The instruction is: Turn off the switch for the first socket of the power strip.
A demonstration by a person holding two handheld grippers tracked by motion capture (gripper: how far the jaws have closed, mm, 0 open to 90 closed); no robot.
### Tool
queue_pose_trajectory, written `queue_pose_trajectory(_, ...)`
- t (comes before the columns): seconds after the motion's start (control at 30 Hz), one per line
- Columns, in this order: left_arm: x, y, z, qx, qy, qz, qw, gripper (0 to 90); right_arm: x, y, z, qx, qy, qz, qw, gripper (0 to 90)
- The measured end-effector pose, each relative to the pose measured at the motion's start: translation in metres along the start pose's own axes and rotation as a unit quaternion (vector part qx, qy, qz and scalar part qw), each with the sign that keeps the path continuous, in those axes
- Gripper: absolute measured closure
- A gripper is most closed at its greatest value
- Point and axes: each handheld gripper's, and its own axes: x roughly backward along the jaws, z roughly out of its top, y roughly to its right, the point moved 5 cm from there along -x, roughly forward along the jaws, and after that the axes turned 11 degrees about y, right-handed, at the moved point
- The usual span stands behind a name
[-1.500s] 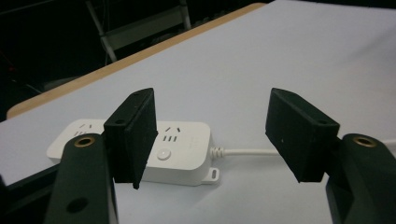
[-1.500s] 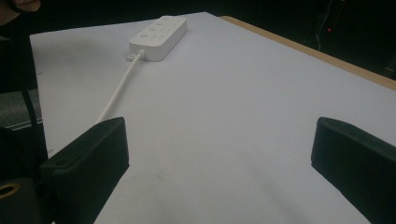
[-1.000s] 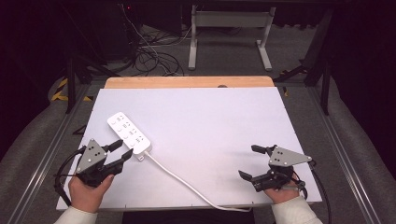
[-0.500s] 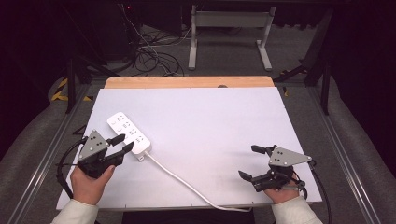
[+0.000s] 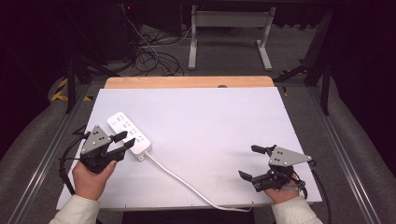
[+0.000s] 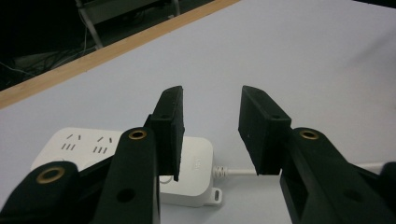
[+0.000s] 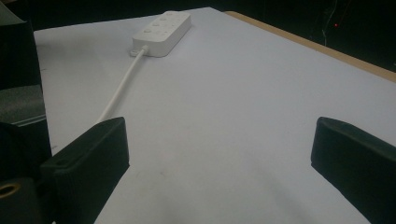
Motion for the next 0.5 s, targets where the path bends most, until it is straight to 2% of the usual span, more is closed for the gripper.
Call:
queue_pose_trajectory(0.23,-0.003,-0.005,0.002,-0.002,-0.026,-0.009,0.9996,72.6,0.000,0.000,0.000,0.000,-0.001,0.001,1.0000,4.9)
queue_pose_trajectory(0.27,-0.004,-0.006,0.002,-0.002,-0.030,-0.011,0.9995,77.0,0.000,0.000,0.000,0.000,-0.001,0.001,1.0000,4.9)
queue_pose_trajectory(0.5,-0.009,-0.011,0.004,0.008,-0.057,-0.034,0.9978,83.8,0.000,0.000,0.000,-0.001,-0.002,0.002,1.0000,5.0)
